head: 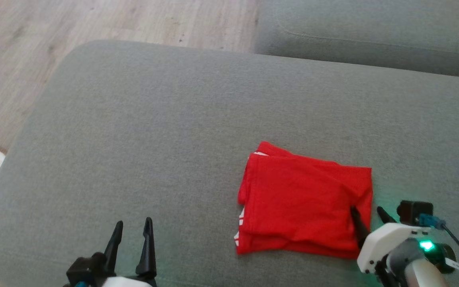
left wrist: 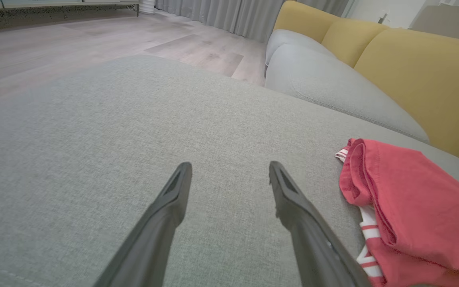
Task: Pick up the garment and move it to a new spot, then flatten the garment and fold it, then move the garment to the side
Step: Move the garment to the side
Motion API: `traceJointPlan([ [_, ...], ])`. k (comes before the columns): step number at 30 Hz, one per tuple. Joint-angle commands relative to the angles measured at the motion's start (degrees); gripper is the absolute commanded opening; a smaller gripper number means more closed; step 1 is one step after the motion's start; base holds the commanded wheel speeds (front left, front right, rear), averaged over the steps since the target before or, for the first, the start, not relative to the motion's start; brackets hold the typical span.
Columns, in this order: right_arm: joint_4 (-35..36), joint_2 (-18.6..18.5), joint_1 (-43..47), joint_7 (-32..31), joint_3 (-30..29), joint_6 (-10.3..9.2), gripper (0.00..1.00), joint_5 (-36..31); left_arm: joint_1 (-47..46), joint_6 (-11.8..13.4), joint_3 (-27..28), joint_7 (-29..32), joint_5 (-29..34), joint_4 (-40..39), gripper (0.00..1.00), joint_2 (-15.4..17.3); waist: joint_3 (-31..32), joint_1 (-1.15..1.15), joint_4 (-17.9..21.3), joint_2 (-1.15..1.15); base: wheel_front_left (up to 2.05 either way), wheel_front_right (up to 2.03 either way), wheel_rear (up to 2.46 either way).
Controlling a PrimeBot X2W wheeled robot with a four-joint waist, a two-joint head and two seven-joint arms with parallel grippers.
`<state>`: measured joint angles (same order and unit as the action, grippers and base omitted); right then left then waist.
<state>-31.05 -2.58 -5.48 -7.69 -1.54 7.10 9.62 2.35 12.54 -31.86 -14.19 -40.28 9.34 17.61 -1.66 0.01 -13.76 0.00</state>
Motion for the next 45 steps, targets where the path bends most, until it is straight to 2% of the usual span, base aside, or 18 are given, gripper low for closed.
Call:
traceJointPlan([
  [1, 1.2, -0.3, -3.0, -0.1, 1.8, 0.39, 1.0, 0.5, -3.2, -0.2, 1.8, -0.4, 0.5, -1.2, 1.0, 0.2, -0.3, -0.01, -0.5, 0.0, 0.0, 0.0, 0.0],
  [4, -1.2, -0.3, -4.0, -0.7, 3.1, 0.39, 1.0, 1.0, -3.2, -0.2, 1.9, -0.4, 0.6, -0.9, 1.0, 0.2, -0.2, -0.01, -0.8, 0.0, 0.0, 0.0, 0.0],
  [5, -1.9, -0.3, -4.3, -0.8, 3.4, 0.39, 0.93, 1.0, -3.2, -0.2, 1.9, -0.4, 0.6, -0.9, 1.0, 0.2, -0.2, -0.01, -0.8, 0.0, 0.0, 0.0, 0.0],
  [6, -2.4, -0.3, -4.6, -0.8, 3.6, 0.39, 0.69, 1.1, -3.1, -0.2, 1.9, -0.4, 0.6, -0.9, 1.0, 0.2, -0.1, -0.01, -0.7, 0.0, 0.0, 0.0, 0.0],
  [7, -3.0, -0.3, -5.0, -0.8, 3.8, 0.39, 0.31, 1.1, -3.1, -0.1, 1.9, -0.5, 0.7, -0.9, 1.0, 0.2, 0.0, -0.01, -0.5, 0.0, 0.0, 0.0, 0.0],
  [8, -3.4, -0.3, -5.4, -0.7, 4.0, 0.39, 0.12, 1.1, -3.0, -0.1, 1.9, -0.5, 0.7, -0.9, 1.0, 0.3, 0.0, -0.01, -0.1, 0.0, 0.0, 0.0, 0.0],
  [9, -3.7, -0.3, -5.8, -0.4, 4.0, 0.39, 0.0, 1.1, -3.0, -0.1, 1.9, -0.5, 0.7, -0.9, 1.0, 0.3, 0.1, -0.01, 0.3, 0.0, 0.0, 0.0, 0.0],
  [17, -2.5, -0.3, -10.3, 2.5, 0.7, 0.39, 0.0, -2.0, -2.4, 0.1, 2.1, -0.5, 0.9, -1.7, 1.0, 0.4, -0.5, -0.01, 7.5, 0.0, 0.0, 0.0, 0.0],
  [25, 6.1, -3.2, -12.4, 0.0, -3.3, 0.39, 0.0, -5.4, -4.5, 0.0, 2.5, -0.6, 1.8, -2.5, 1.0, 0.0, -5.0, -0.01, 20.5, 0.0, 0.0, 0.0, 0.0],
  [31, 10.5, -3.5, -13.4, -1.6, -3.9, 0.39, 0.0, -5.1, -7.4, -0.5, 2.4, -0.4, 2.8, -2.1, 1.0, 0.3, -7.6, -0.01, 26.9, 0.0, 0.0, 0.0, 0.0],
  [38, 10.9, -2.9, -15.3, -1.6, -3.3, 0.39, 0.0, -5.0, -9.4, -0.9, 1.7, 0.0, 3.2, -1.2, 1.0, 0.0, -8.0, -0.01, 28.1, 0.0, 0.0, 0.0, 0.0],
  [45, 8.8, -3.6, -20.4, -1.9, -3.3, 0.39, 0.0, -5.5, -8.8, -0.8, 2.0, -0.1, 2.8, -0.4, 1.0, -0.1, -6.6, -0.01, 25.5, 0.0, 0.0, 0.0, 0.0],
])
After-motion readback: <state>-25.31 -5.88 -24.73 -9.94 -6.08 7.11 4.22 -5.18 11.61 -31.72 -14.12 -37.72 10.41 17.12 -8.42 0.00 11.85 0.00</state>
